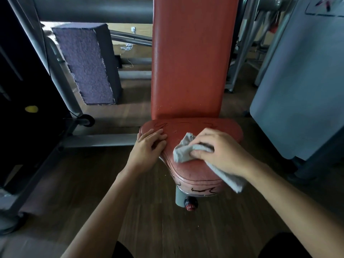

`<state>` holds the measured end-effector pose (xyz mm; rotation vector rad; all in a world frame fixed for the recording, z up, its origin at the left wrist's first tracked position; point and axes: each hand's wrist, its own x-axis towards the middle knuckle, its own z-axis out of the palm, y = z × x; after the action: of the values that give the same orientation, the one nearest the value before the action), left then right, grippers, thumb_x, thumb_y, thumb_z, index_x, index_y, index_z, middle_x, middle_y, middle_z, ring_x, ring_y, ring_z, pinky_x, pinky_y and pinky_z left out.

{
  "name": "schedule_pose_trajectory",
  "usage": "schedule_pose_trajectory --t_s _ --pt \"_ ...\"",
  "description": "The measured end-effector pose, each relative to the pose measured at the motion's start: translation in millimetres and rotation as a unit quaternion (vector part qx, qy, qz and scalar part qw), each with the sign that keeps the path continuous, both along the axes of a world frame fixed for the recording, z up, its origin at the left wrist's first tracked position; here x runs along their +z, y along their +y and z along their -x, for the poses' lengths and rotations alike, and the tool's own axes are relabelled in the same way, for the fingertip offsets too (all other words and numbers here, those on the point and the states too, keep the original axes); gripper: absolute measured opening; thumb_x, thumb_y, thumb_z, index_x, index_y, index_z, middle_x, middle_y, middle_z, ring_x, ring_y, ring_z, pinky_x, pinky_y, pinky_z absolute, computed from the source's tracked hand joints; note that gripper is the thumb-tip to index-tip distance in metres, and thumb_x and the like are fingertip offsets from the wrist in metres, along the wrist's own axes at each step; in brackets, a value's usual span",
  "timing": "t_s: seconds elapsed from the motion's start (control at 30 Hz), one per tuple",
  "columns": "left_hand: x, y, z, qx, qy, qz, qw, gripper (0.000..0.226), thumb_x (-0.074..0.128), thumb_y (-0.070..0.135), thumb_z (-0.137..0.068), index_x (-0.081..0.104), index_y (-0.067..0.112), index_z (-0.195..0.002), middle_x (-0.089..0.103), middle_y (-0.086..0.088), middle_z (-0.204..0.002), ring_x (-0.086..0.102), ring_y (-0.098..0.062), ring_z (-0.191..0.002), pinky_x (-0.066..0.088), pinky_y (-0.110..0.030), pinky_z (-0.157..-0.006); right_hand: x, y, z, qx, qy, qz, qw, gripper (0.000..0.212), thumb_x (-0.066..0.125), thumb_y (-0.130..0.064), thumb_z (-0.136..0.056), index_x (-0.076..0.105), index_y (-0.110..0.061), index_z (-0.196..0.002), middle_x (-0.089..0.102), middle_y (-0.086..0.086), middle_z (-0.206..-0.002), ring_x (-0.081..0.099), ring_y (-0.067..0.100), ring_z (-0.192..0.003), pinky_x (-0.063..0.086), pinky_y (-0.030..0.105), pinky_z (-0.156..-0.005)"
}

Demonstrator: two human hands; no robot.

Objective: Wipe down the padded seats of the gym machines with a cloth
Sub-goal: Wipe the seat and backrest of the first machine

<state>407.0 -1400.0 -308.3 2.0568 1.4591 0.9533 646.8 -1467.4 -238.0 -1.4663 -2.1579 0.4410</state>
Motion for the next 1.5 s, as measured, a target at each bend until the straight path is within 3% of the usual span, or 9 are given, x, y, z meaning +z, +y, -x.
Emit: schedule_pose_trajectory --t_s 0.17,0.37,0.6,0.7,0.77,0.87,1.0,1.3,1.5 --pt "4 -7 -4 0.007 0.016 0.023 1.000 0.039 0.056 0.040 -0.100 0.060 0.029 -0.137 0.044 0.016 -0.153 0.018 -0.007 -0.151 0.011 -0.033 -0.126 3 27 -1 -0.071 -0.013 0.016 0.997 0.022 0.072 -0.035 -0.091 0.075 -0.026 -0.110 0.063 -0.008 -0.107 0.061 0.015 -0.102 0.050 0.038 -0.088" --pt "3 -7 4 -0.004 0.059 0.021 0.998 0.041 0.050 0.046 -0.101 0.056 0.032 -0.139 0.043 0.016 -0.154 0.015 -0.009 -0.153 -0.013 -0.039 -0.125 1 -23 6 0.003 0.001 0.005 1.000 0.025 0.074 -0.034 -0.089 0.074 -0.031 -0.113 0.060 -0.017 -0.102 0.055 0.005 -0.106 0.048 0.035 -0.093" --pt "27 0 -8 0.003 0.157 0.065 0.985 0.045 0.043 0.048 -0.103 0.051 0.030 -0.143 0.046 0.016 -0.152 0.017 -0.012 -0.154 -0.018 -0.046 -0.122 7 -15 -2 -0.010 0.015 0.021 1.000 0.023 0.074 -0.033 -0.089 0.075 -0.031 -0.113 0.063 -0.017 -0.107 0.058 0.006 -0.108 0.048 0.040 -0.097" --pt "39 -1 -17 -0.017 0.239 0.070 0.968 0.046 0.029 0.046 -0.104 0.058 0.026 -0.133 0.057 0.010 -0.142 0.037 -0.019 -0.144 -0.003 -0.055 -0.122 4 -13 -6 -0.024 0.003 0.008 1.000 0.026 0.073 -0.033 -0.091 0.073 -0.029 -0.117 0.062 -0.015 -0.114 0.056 0.008 -0.111 0.048 0.036 -0.098" --pt "47 -7 -31 -0.022 0.178 0.097 0.979 0.042 0.033 0.042 -0.104 0.065 0.022 -0.125 0.061 0.001 -0.137 0.047 -0.025 -0.135 0.017 -0.052 -0.121 0 -3 -13 -0.056 -0.004 -0.003 0.998 0.027 0.072 -0.032 -0.091 0.073 -0.026 -0.118 0.063 -0.010 -0.117 0.057 0.012 -0.111 0.048 0.035 -0.095" --pt "41 -17 -51 -0.019 0.102 0.118 0.988 0.041 0.039 0.032 -0.108 0.051 0.022 -0.145 0.037 -0.001 -0.161 0.019 -0.023 -0.154 0.003 -0.040 -0.125 -8 21 -26 -0.070 -0.005 0.000 0.998 0.026 0.072 -0.029 -0.091 0.074 -0.022 -0.116 0.065 -0.004 -0.120 0.058 0.015 -0.112 0.047 0.034 -0.094" --pt "28 -14 -51 -0.027 0.162 0.129 0.978 0.050 0.027 0.040 -0.109 0.027 0.031 -0.158 0.013 0.010 -0.168 0.000 -0.012 -0.156 -0.006 -0.034 -0.124 -14 63 -34 -0.036 -0.020 0.030 0.999 0.028 0.069 -0.026 -0.094 0.071 -0.023 -0.121 0.064 -0.005 -0.127 0.057 0.012 -0.118 0.043 0.030 -0.099" --pt "33 -4 -47 -0.057 0.246 0.142 0.957 0.053 0.016 0.048 -0.108 0.012 0.038 -0.160 0.003 0.014 -0.168 -0.005 -0.008 -0.155 -0.007 -0.034 -0.124 -20 118 -34 -0.041 -0.084 0.034 0.995 0.034 0.061 -0.030 -0.098 0.065 -0.026 -0.132 0.061 -0.002 -0.131 0.054 0.019 -0.123 0.043 0.038 -0.104" --pt "31 0 -49 -0.058 0.243 0.123 0.960 0.052 0.020 0.046 -0.108 0.015 0.038 -0.159 0.005 0.014 -0.168 -0.004 -0.008 -0.155 -0.007 -0.033 -0.123 -20 80 -59 0.026 -0.057 -0.003 0.998 0.024 0.066 -0.023 -0.096 0.073 -0.023 -0.120 0.064 -0.011 -0.120 0.054 0.003 -0.111 0.038 0.013 -0.095"
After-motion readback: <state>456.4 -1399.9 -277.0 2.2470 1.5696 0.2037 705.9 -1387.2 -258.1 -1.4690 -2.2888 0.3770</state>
